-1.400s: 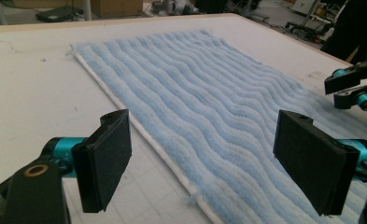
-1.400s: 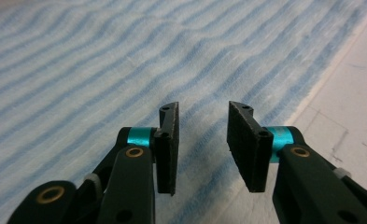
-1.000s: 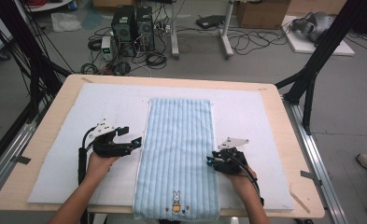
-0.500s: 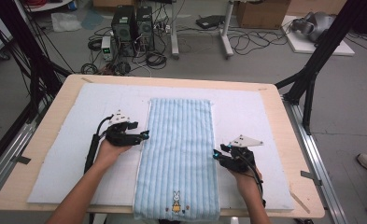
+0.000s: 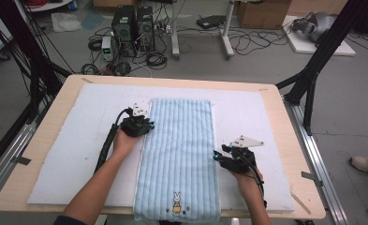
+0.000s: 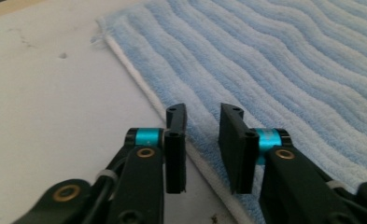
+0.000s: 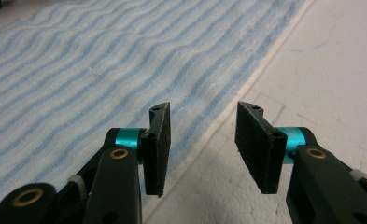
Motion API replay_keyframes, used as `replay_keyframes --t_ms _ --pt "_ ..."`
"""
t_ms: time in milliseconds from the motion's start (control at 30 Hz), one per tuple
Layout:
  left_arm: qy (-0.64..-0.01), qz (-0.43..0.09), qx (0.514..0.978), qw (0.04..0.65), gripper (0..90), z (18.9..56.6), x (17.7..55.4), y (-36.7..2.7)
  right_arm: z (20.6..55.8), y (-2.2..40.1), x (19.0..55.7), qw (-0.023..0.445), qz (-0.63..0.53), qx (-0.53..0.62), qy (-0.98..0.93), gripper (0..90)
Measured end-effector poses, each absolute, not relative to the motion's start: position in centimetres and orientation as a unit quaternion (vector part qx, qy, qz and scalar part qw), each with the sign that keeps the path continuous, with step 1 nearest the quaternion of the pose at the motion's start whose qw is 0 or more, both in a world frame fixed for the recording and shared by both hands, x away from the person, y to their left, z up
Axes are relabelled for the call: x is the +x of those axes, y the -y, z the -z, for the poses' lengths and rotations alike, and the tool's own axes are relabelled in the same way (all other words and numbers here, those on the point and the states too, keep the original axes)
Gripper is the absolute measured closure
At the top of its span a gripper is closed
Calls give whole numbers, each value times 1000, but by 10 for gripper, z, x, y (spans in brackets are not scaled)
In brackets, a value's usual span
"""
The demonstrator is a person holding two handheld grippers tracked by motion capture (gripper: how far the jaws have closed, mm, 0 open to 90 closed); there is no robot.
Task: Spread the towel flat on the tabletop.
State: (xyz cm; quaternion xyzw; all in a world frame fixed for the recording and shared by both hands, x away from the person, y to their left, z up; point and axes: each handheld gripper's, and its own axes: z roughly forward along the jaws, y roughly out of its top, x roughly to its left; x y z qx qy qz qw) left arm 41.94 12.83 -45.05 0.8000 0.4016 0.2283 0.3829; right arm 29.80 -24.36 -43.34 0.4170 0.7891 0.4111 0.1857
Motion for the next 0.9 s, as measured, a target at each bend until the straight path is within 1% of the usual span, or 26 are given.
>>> replay_keyframes --t_ms 33,67,100,167,233,267,300,333,367,433,467,533,600,633,700,767,900 --pt "-400 -235 800 381 797 451 419 -127 433 243 297 185 -410 418 -789 550" --pt "-401 -244 798 377 842 451 419 -126 433 243 297 185 -411 415 -790 549" --pt "-400 -251 799 372 863 451 419 -125 433 243 297 184 -411 414 -791 548" --pt "-411 -266 792 364 869 451 420 -124 434 244 298 184 -410 417 -790 545" --pt "-422 -267 787 364 862 451 421 -125 434 244 297 186 -409 418 -789 543" --pt "-429 -268 782 365 823 451 421 -126 434 245 297 185 -409 417 -790 542" --pt "-433 -262 779 369 717 451 421 -128 434 244 296 187 -409 418 -790 540" --pt "-437 -254 777 376 573 450 422 -131 434 244 296 187 -409 418 -789 537" --pt "-442 -244 774 382 501 450 422 -134 434 244 297 187 -409 418 -789 536" --pt "-441 -227 768 405 439 447 420 -141 433 244 299 192 -410 418 -788 543" --pt "-443 -219 762 419 412 445 418 -146 433 243 300 194 -409 420 -786 563" --pt "-442 -197 748 454 368 441 411 -156 433 243 305 205 -409 420 -784 662" --pt "-436 -192 740 475 347 437 403 -162 432 242 311 218 -399 416 -787 737" --pt "-429 -191 736 488 331 435 399 -165 432 241 315 220 -397 417 -787 749" --pt "-425 -191 732 497 276 431 391 -171 431 238 329 225 -390 419 -789 752" --pt "-429 -205 721 504 140 428 382 -175 430 234 346 221 -388 426 -787 744" --pt "-408 -190 720 528 134 427 367 -184 431 220 375 208 -376 431 -794 712"
